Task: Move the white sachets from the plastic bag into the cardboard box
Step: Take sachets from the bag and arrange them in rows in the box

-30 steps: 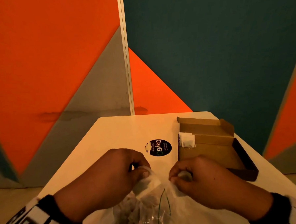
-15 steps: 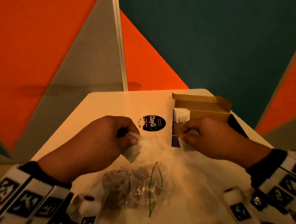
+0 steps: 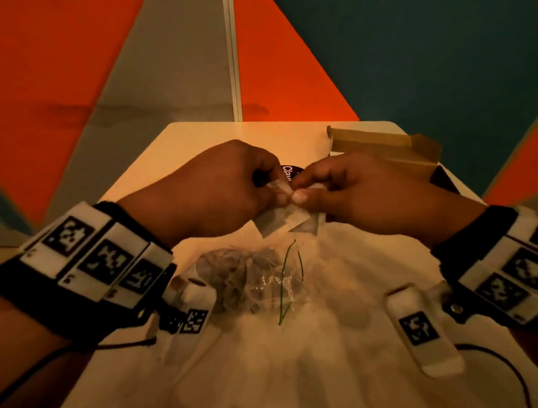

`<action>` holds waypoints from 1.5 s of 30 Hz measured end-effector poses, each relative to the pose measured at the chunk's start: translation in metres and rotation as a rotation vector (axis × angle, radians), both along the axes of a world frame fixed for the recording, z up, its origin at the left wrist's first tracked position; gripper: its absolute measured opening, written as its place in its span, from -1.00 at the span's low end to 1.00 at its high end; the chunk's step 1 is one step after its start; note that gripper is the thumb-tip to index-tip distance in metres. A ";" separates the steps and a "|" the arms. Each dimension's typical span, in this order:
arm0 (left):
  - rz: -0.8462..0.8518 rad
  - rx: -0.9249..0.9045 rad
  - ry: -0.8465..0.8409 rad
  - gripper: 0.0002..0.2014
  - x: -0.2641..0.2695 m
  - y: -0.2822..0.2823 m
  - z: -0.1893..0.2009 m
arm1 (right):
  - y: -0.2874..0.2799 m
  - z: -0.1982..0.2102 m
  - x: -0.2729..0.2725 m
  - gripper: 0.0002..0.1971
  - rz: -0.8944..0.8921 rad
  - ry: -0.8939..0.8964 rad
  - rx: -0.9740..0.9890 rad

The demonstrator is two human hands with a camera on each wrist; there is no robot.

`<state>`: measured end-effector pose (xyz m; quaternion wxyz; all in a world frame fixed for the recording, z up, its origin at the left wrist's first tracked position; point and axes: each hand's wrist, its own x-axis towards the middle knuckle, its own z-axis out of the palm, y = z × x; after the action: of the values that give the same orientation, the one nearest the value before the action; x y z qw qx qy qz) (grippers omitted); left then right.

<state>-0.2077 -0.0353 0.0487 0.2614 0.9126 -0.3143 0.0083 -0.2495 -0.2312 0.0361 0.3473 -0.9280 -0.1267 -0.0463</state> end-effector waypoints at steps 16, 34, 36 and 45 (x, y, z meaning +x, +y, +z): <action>0.004 -0.177 0.174 -0.97 -0.003 0.019 0.005 | -0.037 0.001 -0.004 -0.83 -0.175 0.016 -0.137; -0.005 -0.685 0.580 -0.82 -0.018 0.017 -0.021 | -0.055 -0.009 -0.013 -0.73 -0.293 -0.045 0.061; -0.006 -0.695 0.576 -0.78 -0.021 0.010 -0.023 | -0.042 -0.004 -0.016 -0.73 -0.254 -0.123 0.146; 0.079 -0.729 0.454 -0.90 -0.029 -0.014 -0.027 | -0.005 0.001 -0.023 -0.79 -0.037 0.074 0.469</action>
<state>-0.2363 -0.0489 0.0218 0.6285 0.7508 -0.1900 -0.0721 -0.2726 -0.2361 0.0372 0.5568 -0.8252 -0.0827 -0.0468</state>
